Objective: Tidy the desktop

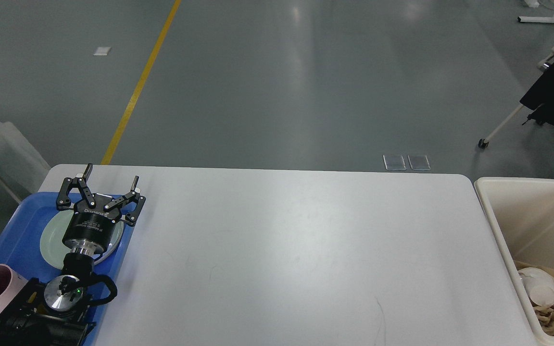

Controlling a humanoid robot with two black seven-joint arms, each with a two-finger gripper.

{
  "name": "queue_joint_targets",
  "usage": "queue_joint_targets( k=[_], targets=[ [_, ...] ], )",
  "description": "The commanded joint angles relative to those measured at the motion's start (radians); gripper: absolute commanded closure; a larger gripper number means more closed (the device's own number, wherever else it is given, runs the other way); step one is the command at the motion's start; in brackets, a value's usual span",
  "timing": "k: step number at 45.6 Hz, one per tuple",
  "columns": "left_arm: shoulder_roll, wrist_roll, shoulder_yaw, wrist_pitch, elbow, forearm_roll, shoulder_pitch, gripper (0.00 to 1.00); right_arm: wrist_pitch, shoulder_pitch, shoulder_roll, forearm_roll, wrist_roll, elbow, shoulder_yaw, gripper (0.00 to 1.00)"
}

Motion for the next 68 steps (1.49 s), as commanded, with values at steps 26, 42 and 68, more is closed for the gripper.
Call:
queue_joint_targets(
  k=[26,42,68],
  targets=[
    [-0.001,0.0,-0.001,-0.001,0.0,0.001,0.0,0.04,-0.246,-0.38,0.149,0.011,0.0,-0.233,0.156,1.0],
    [-0.001,0.0,-0.001,-0.001,0.0,0.001,0.0,0.04,-0.283,-0.387,0.167,0.006,0.006,-0.234,0.153,0.0],
    [0.001,0.0,-0.001,-0.001,0.0,0.0,0.0,0.04,-0.303,-0.242,0.141,0.017,0.029,-0.201,0.89,0.0]
  ],
)
